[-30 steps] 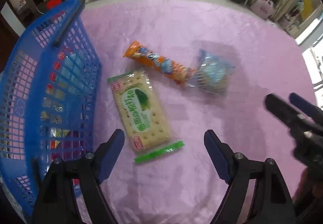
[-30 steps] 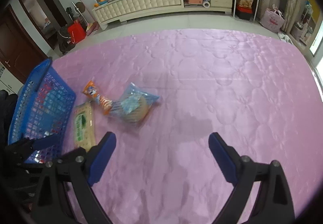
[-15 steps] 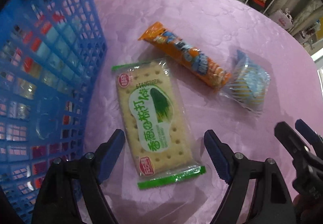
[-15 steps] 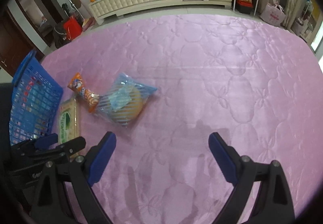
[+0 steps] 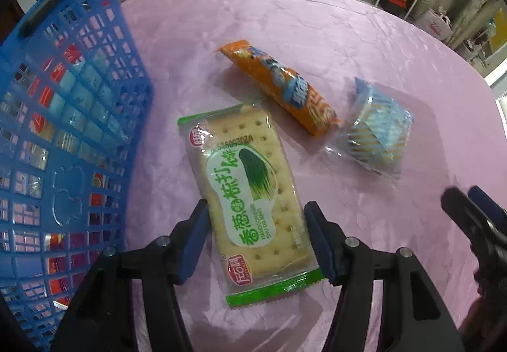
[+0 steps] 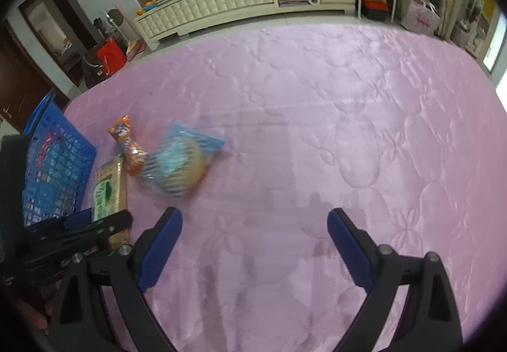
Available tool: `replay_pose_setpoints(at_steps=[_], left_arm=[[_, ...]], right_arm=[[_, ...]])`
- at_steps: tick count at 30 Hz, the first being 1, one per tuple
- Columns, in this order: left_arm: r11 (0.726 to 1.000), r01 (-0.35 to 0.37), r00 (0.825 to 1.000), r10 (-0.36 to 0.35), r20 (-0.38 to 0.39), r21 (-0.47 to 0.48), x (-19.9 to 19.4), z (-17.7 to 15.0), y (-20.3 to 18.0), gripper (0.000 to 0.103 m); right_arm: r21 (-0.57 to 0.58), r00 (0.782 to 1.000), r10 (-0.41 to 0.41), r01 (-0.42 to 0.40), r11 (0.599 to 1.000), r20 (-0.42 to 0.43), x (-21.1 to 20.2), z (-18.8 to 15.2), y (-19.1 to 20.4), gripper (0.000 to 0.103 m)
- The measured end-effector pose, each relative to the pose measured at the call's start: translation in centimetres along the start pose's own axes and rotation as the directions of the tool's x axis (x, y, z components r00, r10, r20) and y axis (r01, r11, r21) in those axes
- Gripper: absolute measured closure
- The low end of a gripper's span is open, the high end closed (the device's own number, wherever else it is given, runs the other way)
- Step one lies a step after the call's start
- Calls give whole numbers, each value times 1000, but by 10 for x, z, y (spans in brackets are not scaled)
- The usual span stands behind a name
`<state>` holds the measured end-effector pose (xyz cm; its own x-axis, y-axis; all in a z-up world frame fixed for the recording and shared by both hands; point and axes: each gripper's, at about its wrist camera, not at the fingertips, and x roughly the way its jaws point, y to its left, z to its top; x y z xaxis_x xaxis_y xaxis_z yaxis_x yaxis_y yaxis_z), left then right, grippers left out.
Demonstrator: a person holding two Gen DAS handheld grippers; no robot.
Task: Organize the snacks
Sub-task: 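Close the left tool on the green-labeled cracker pack while the right tool grasps the clear striped bag, then carry the cracker pack and striped bag over the basket with both tools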
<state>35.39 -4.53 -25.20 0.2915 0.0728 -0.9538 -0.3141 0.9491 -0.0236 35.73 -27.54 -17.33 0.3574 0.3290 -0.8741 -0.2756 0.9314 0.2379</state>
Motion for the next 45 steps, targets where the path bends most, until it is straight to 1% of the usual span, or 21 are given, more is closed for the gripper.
replay_pose_setpoints(at_steps=[3, 6, 8, 11, 13, 17, 18, 20, 22, 25, 27, 31, 33, 34, 35, 37, 38, 39, 41, 44, 45], left_arm=[[1000, 26, 1000, -26, -1, -12, -5, -2, 5, 45], [999, 45, 999, -46, -9, -9, -9, -7, 6, 45], [998, 63, 998, -63, -12, -7, -7, -6, 9, 45], [997, 77, 997, -77, 0, 11, -6, -7, 13, 46], [997, 79, 997, -80, 9, 18, -9, -7, 18, 46], [996, 88, 996, -88, 10, 20, -13, -12, 19, 46], [996, 86, 996, -86, 12, 22, -17, -14, 11, 46], [996, 88, 996, -88, 15, 22, -17, -17, 12, 46], [996, 90, 996, -90, 23, 20, -21, -19, 11, 46], [995, 97, 995, -97, 25, 7, -25, -22, 13, 46], [995, 99, 995, -99, 26, 4, -27, -23, 15, 46], [996, 88, 996, -89, 31, 14, -29, -28, 15, 46], [996, 84, 996, -85, 31, 20, -30, -30, 12, 46], [996, 82, 996, -83, 32, 21, -30, -32, 12, 46], [997, 80, 996, -81, 33, 22, -31, -34, 13, 46], [997, 71, 997, -72, 39, 28, -30, -35, 11, 46], [997, 63, 997, -64, 45, 33, -31, -38, 10, 46], [998, 54, 997, -56, 49, 39, -32, -41, 9, 46], [998, 40, 998, -42, 56, 49, -33, -48, 4, 46], [997, 57, 997, -59, 45, 56, -36, -55, 0, 46], [997, 64, 997, -66, 40, 53, -37, -57, 0, 46]], right_arm=[[-20, 1000, 8, -8, 1000, 3, 1, 0, 4, 8], [-80, 999, 47, -46, 996, 18, 2, 3, 15, 8], [-116, 999, 44, -40, 992, 30, 4, 6, 23, 8], [-86, 996, 84, -81, 993, 33, 8, 12, 29, 8], [-49, 996, 88, -86, 995, 24, 14, 18, 32, 8], [-17, 996, 94, -94, 995, 8, 27, 33, 43, 8], [-8, 997, 83, -83, 997, -2, 31, 37, 46, 8], [15, 998, 68, -68, 998, -14, 38, 43, 49, 8], [51, 996, 77, -75, 996, -36, 45, 46, 51, 8], [56, 997, 47, -44, 997, -66, 50, 47, 55, 8], [35, 996, 35, -33, 999, -77, 53, 47, 60, 8], [-28, 997, -20, 18, 999, -77, 59, 50, 75, 8], [-94, 995, -60, 53, 994, -78, 62, 47, 84, 8], [-130, 994, -80, 70, 989, -77, 63, 45, 89, 9], [-179, 992, -107, 93, 979, -72, 63, 42, 92, 14], [-204, 994, -84, 68, 977, -72, 56, 38, 90, 28], [-199, 995, -69, 54, 979, -72, 51, 36, 85, 44], [-189, 995, -52, 35, 981, -84, 47, 33, 78, 44], [-206, 996, -21, 4, 979, -81, 39, 22, 66, 45], [-207, 996, -25, 8, 978, -81, 27, 9, 52, 45], [-190, 996, -16, 0, 982, -86, 21, 1, 45, 45]])
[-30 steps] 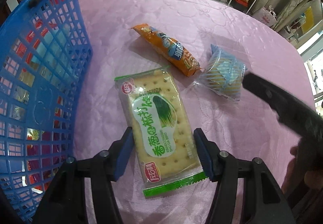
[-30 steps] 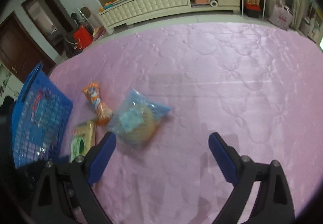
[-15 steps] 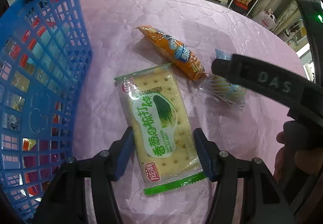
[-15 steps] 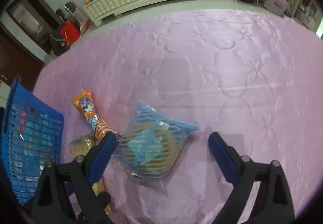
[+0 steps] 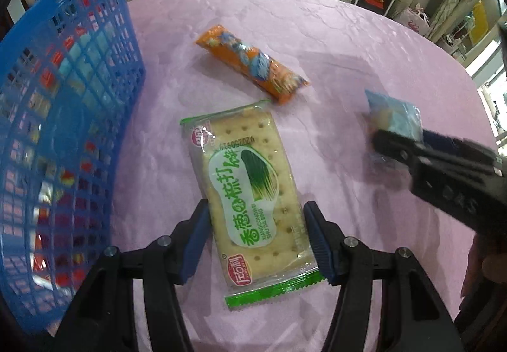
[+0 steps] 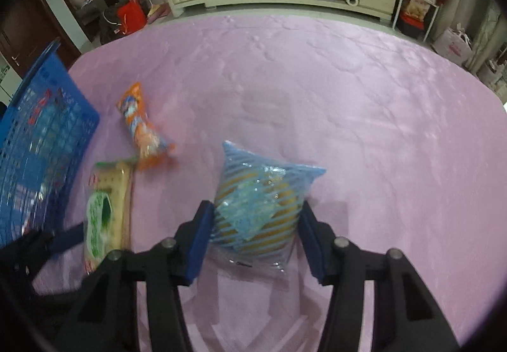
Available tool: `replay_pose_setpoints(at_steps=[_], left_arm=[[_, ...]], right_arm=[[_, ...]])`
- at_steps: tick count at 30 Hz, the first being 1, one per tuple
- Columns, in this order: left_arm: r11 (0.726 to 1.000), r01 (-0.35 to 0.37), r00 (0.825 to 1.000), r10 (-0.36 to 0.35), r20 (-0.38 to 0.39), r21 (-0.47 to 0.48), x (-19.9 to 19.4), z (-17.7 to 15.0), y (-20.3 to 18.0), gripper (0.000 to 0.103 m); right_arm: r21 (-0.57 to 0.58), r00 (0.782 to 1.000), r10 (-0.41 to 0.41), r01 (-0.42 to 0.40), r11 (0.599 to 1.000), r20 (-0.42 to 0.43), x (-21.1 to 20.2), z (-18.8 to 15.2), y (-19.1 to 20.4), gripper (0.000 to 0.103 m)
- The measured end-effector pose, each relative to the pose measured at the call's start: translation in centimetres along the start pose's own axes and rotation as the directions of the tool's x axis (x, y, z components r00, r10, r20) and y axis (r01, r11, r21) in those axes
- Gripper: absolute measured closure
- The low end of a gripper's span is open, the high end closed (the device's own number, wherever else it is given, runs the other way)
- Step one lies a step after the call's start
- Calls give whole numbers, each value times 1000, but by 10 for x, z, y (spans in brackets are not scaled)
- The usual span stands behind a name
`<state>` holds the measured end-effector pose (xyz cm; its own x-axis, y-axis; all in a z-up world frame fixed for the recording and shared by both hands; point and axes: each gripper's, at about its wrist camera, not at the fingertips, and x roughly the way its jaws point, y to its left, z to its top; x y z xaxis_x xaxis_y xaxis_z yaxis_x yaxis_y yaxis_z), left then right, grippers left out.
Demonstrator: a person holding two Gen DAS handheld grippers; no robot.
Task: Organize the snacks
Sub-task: 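Carry the cracker pack and striped bag over the basket with both tools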
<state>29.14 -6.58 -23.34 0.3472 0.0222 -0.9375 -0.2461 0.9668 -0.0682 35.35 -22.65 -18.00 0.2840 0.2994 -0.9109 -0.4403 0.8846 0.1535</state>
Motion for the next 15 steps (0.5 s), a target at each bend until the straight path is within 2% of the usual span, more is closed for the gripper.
replay_pose_setpoints(at_steps=[8, 11, 15], left_arm=[[998, 43, 999, -43, -1, 51, -33, -38, -14, 47], [996, 48, 998, -50, 29, 72, -55, -47, -14, 47], [992, 88, 993, -95, 73, 87, -93, -57, -9, 47]], right_arm=[[66, 999, 16, -14, 998, -30, -37, -64, 3, 45], [71, 1000, 7, -5, 997, -21, -59, -80, 12, 45], [60, 1000, 10, -11, 998, 16, -94, -95, 22, 45]])
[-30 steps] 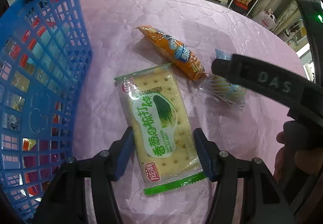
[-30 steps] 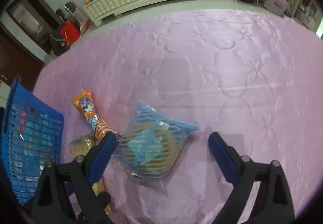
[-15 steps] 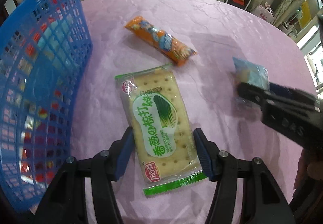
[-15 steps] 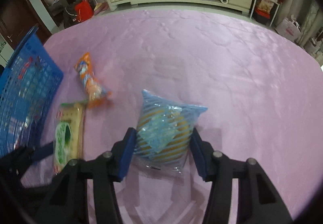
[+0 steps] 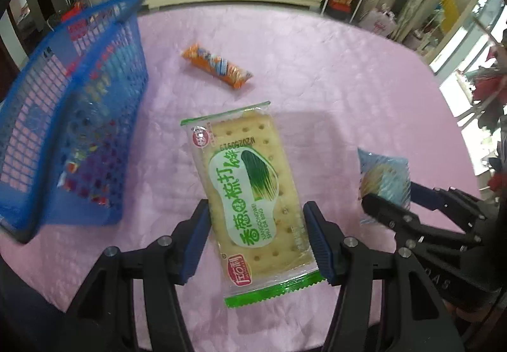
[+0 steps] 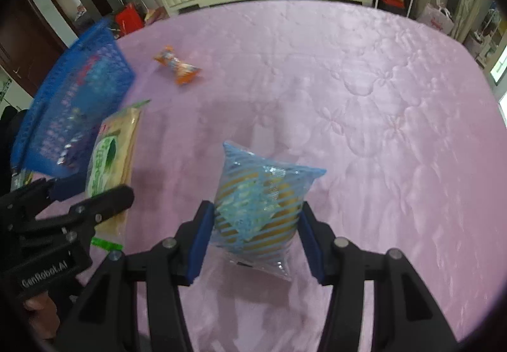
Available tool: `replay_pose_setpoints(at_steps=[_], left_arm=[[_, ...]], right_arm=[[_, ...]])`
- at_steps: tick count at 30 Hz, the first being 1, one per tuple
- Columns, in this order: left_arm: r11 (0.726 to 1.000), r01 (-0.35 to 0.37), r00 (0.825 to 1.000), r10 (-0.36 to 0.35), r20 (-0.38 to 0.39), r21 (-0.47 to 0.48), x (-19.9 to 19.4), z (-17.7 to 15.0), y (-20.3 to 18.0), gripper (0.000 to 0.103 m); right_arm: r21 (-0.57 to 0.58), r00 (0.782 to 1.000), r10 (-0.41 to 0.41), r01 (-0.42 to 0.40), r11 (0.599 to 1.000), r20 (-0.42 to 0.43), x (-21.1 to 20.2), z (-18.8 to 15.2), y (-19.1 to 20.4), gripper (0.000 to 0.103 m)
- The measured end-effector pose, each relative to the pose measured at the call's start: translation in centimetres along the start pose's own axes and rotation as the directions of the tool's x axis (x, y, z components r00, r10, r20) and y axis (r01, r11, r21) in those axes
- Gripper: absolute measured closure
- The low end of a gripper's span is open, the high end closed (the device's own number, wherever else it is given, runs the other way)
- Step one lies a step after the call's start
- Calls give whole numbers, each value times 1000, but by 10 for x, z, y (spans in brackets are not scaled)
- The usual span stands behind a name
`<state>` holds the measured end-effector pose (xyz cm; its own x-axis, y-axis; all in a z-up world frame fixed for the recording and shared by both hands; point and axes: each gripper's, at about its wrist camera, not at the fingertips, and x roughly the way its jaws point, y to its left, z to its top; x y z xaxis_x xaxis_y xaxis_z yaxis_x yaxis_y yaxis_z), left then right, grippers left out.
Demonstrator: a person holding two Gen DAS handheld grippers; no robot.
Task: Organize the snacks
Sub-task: 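Carry the cracker pack and striped bag over the basket with both tools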
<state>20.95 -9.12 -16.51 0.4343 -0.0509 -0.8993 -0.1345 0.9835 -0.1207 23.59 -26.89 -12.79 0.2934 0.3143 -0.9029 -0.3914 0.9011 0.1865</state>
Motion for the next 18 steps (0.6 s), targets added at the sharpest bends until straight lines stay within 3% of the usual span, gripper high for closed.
replay_pose_setpoints(at_steps=[6, 11, 18], left_arm=[[999, 38, 996, -40, 76, 25, -55, -6, 2, 47], [997, 63, 987, -70, 148, 51, -94, -5, 11, 47], [997, 73, 969, -80, 235, 36, -148, -12, 58, 47]], right_arm=[[-8, 997, 9, -9, 1000, 70, -65, -21, 11, 45], [-33, 991, 4, 0, 999, 135, -105, -12, 46, 45], [-108, 979, 11, 11, 994, 203, -132, 7, 102, 45]])
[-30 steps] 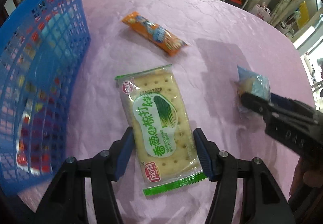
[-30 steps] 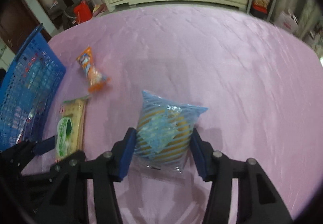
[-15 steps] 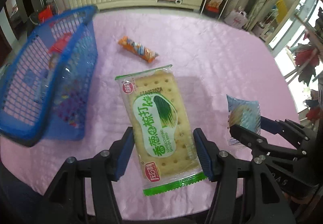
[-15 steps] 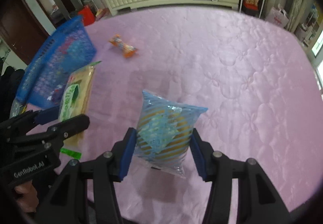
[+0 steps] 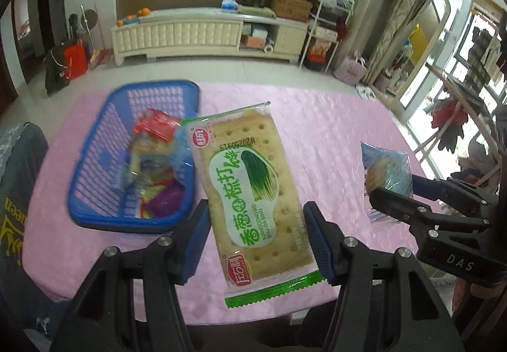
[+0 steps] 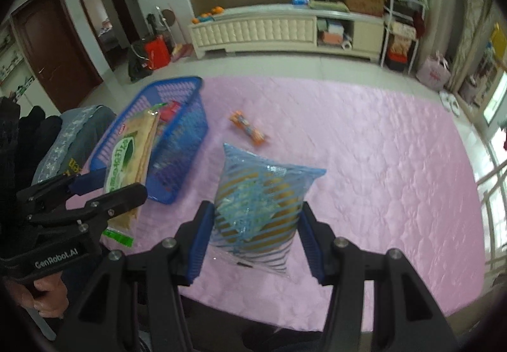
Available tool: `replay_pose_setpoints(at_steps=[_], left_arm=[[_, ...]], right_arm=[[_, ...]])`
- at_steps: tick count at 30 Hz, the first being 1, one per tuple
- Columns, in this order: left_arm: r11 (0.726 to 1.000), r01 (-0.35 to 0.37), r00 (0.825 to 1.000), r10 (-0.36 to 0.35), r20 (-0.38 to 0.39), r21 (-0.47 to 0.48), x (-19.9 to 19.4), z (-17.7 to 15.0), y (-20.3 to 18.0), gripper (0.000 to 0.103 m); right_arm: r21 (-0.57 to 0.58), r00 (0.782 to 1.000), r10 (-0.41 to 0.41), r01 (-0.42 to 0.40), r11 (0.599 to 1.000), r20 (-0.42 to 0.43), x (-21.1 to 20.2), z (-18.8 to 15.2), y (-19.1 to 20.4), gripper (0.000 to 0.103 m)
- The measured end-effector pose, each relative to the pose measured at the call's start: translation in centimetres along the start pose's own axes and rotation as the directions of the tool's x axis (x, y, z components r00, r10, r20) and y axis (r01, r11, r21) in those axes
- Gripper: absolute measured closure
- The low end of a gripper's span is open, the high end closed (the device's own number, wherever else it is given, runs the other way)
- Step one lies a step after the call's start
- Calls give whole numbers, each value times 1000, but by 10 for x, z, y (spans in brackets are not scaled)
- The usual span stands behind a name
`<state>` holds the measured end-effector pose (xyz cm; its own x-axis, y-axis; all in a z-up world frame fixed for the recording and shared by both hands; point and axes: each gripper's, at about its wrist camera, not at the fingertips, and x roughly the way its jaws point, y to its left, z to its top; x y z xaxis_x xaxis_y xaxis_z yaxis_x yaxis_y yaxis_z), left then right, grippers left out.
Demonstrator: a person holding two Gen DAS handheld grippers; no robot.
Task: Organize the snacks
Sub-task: 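Carry the cracker pack and striped bag over the basket with both tools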
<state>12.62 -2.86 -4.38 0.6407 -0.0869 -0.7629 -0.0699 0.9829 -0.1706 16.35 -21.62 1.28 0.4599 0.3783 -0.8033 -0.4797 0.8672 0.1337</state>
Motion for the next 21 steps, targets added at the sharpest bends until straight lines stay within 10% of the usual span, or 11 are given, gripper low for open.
replay_pose_setpoints(at_steps=[21], left_arm=[[994, -80, 992, 87, 88, -73, -51, 31, 139, 47]], right_arm=[[-243, 992, 124, -120, 963, 1, 54, 75, 132, 45]])
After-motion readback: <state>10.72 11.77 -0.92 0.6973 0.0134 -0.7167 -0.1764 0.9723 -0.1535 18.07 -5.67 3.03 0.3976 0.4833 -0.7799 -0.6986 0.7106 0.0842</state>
